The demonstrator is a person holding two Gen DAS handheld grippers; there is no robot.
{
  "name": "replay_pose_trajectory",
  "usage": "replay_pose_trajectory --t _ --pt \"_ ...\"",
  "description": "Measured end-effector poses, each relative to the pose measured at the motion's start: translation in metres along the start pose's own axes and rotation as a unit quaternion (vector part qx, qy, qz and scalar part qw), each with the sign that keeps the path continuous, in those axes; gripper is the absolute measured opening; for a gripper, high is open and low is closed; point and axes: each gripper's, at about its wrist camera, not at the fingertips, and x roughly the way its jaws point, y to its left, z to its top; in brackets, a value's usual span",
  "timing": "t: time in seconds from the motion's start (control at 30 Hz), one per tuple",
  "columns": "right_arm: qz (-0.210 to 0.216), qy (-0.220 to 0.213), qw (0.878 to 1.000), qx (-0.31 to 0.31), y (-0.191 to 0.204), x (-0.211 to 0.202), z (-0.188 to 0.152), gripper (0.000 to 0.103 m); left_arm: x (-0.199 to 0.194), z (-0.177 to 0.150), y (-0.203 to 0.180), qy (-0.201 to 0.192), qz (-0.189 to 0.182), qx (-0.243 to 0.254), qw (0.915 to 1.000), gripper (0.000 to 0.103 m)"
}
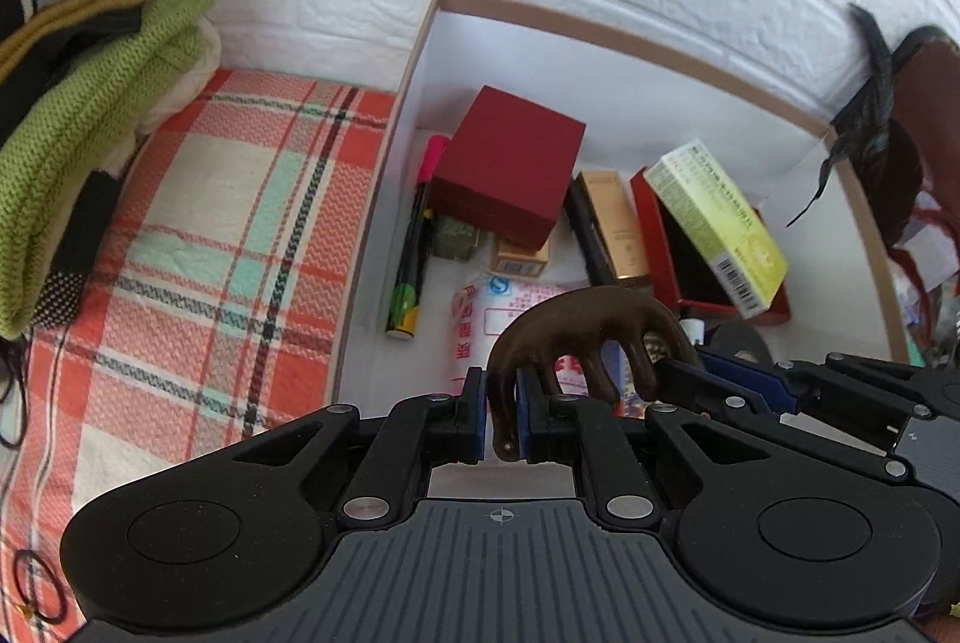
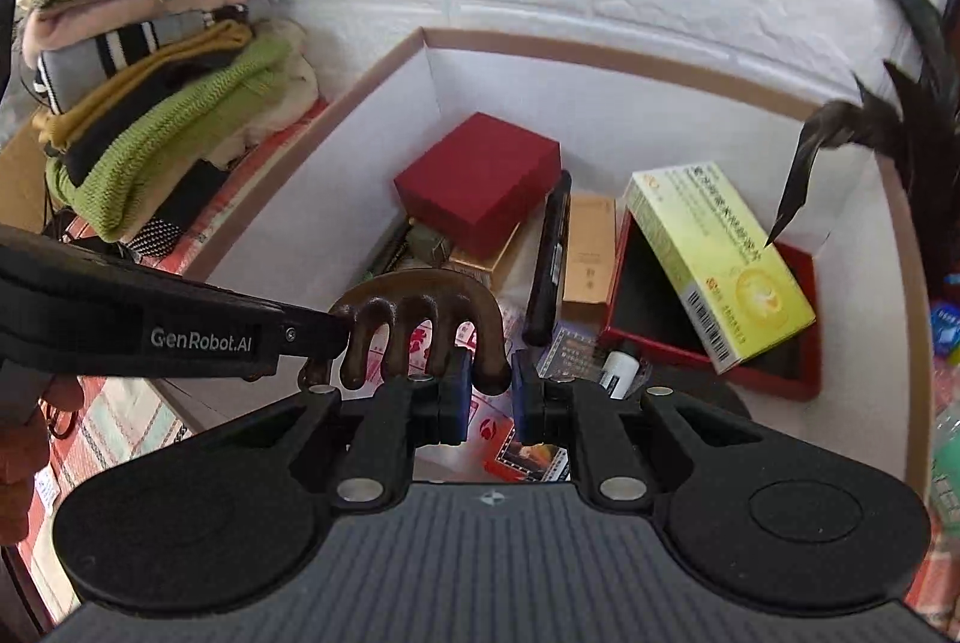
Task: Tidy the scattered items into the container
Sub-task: 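Open both tools to drop the comb into the cardboard box, then move both tools back over the cluttered table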
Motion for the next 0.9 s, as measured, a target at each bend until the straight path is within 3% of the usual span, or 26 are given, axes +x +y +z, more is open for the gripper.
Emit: replay_pose_trajectory --t 0.03,0.1,0.2,0.23,0.27,0.37,0.53,0.8,0.9 --pt "-0.001 0.003 1.0 0.003 0.0 0.002 0.0 0.017 0.001 0.001 -0.002 0.003 0.003 0.006 1.0 0.008" --pt "-0.002 0.011 1.0 0.007 0.0 0.004 0.001 0.017 0.004 0.002 -0.005 0.008 0.008 0.017 0.9998 0.019" --pt "-0.005 0.03 0.999 0.007 -0.002 0.007 0.0 0.021 0.003 0.002 -0.009 0.01 -0.009 0.02 0.9997 0.045" --pt "-0.006 0.033 0.999 0.005 -0.003 0.006 0.0 0.046 0.002 0.001 -0.011 0.008 -0.023 0.018 0.9995 0.062" --pt "-0.007 0.035 0.999 0.001 -0.003 0.005 -0.001 0.072 0.0 0.001 -0.013 0.005 -0.036 0.015 0.9992 0.068" --pt "-0.009 0.021 1.0 -0.01 -0.004 -0.003 -0.006 0.077 -0.003 0.001 -0.022 0.005 -0.046 0.02 0.9988 0.083" --pt "-0.013 0.015 1.0 -0.012 -0.011 -0.014 -0.007 0.079 -0.004 0.002 -0.032 -0.002 -0.015 0.021 0.9997 0.092" --pt "-0.02 0.005 1.0 0.002 -0.025 -0.029 -0.009 0.081 -0.013 0.005 -0.029 -0.011 -0.006 0.001 0.9999 0.092" --pt "-0.017 0.005 1.0 0.002 -0.025 -0.034 -0.01 0.088 -0.016 0.002 -0.032 -0.01 -0.005 -0.002 0.9999 0.093"
